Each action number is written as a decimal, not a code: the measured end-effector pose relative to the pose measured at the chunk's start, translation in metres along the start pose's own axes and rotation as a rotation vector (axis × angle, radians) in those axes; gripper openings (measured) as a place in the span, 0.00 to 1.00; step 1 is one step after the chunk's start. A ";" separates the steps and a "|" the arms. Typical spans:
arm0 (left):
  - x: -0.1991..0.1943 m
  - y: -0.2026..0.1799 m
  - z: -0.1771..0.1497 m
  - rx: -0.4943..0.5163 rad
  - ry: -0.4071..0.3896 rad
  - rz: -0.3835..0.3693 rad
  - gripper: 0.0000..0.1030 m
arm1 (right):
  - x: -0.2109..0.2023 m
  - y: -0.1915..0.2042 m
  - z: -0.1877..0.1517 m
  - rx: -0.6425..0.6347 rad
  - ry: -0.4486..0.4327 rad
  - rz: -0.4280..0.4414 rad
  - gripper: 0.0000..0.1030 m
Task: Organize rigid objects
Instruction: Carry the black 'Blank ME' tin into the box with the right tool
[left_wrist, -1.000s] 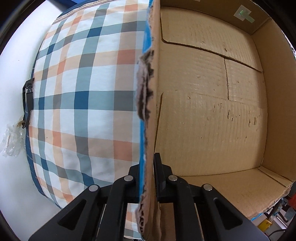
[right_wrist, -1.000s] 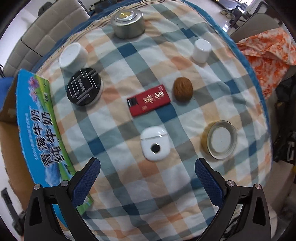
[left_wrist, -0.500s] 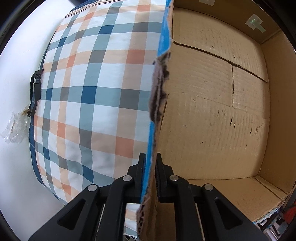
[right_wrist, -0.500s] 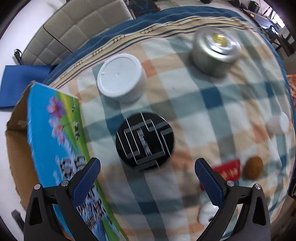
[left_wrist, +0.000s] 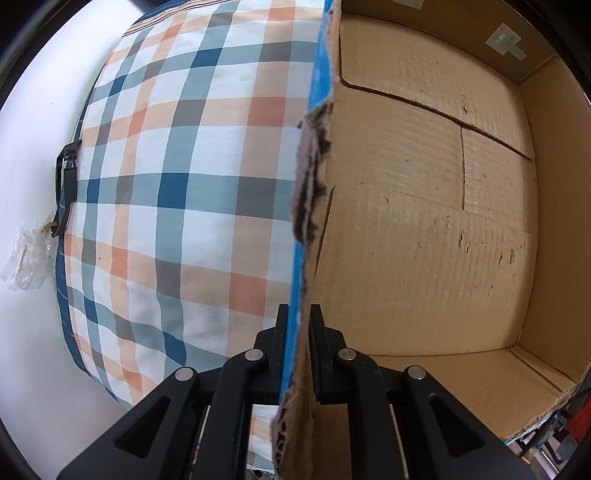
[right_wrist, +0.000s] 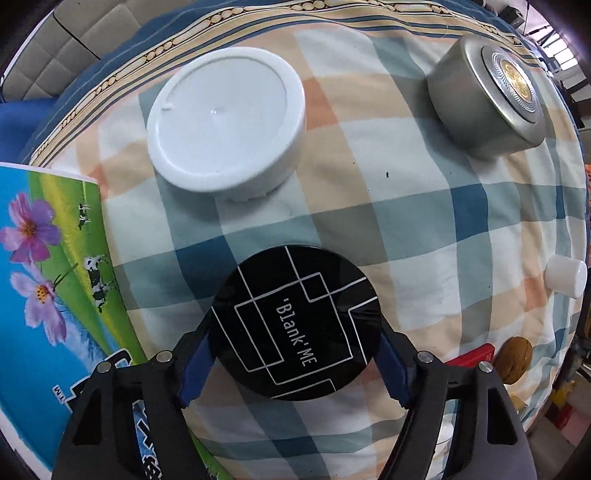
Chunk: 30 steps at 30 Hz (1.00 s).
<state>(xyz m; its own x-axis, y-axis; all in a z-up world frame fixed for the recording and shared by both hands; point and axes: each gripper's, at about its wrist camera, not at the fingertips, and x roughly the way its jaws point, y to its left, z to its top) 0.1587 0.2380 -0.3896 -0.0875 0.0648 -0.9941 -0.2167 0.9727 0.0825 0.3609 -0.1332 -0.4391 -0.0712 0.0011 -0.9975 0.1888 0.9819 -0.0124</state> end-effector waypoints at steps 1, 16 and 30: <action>0.000 0.000 0.000 0.000 0.000 -0.002 0.07 | -0.001 0.002 0.002 -0.001 -0.002 -0.008 0.76; 0.005 0.017 0.003 -0.018 0.019 -0.126 0.04 | -0.045 0.013 -0.043 -0.020 -0.101 0.038 0.75; 0.003 0.024 0.004 -0.008 0.016 -0.155 0.04 | -0.174 0.048 -0.099 -0.110 -0.292 0.185 0.75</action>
<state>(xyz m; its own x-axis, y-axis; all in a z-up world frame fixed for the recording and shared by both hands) 0.1568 0.2624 -0.3912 -0.0677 -0.0891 -0.9937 -0.2363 0.9691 -0.0708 0.2851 -0.0675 -0.2593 0.2397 0.1419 -0.9604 0.0651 0.9847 0.1617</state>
